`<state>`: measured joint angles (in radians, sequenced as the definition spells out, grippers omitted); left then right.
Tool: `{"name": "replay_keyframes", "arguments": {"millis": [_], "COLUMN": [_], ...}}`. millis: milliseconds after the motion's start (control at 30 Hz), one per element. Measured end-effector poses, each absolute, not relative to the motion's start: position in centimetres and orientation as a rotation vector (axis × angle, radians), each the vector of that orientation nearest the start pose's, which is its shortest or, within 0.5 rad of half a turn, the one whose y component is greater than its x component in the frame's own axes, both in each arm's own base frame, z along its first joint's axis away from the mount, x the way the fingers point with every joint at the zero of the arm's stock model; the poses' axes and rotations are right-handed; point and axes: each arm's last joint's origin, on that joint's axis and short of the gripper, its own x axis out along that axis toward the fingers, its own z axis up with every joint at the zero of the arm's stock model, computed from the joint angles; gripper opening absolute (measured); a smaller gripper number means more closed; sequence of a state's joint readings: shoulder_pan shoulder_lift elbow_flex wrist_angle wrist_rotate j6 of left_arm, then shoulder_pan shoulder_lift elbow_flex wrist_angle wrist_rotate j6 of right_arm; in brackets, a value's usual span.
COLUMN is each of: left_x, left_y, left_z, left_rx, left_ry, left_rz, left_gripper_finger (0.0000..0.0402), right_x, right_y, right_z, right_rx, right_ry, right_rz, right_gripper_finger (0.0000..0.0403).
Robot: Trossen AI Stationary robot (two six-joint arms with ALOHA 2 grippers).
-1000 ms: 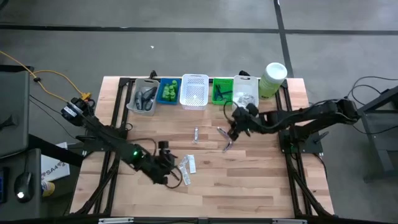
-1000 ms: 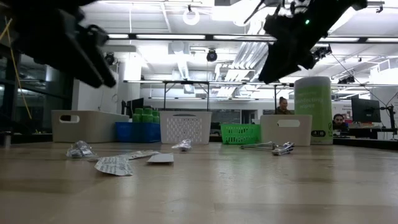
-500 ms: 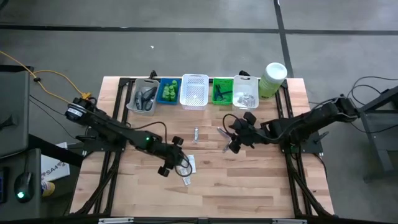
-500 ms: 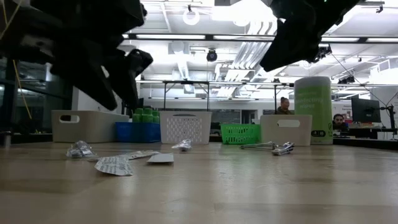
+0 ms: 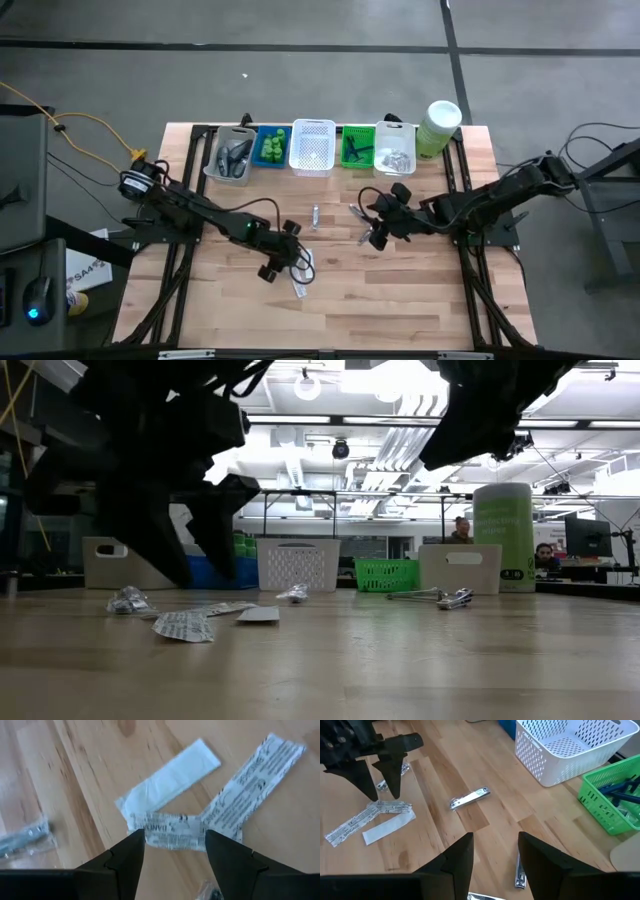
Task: Pick & Place Travel size toiletries
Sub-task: Put the bandage into the right white bin
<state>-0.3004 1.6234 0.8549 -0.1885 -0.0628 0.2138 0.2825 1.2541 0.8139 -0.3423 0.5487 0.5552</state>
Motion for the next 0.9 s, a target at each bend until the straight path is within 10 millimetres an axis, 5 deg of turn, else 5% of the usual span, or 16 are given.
{"name": "replay_keyframes", "arguments": {"millis": [900], "left_x": [30.8], "left_y": [-7.2], "left_z": [14.1], "left_rx": [0.334], "left_ry": [0.942], "left_rz": [-0.353], "left_gripper_finger": [0.0208], "right_x": [24.5], "right_y": [5.5], "right_z": [23.9], "right_rx": [0.214], "right_ry": [0.617], "right_rz": [-0.436], "right_gripper_finger": [0.0148]}}
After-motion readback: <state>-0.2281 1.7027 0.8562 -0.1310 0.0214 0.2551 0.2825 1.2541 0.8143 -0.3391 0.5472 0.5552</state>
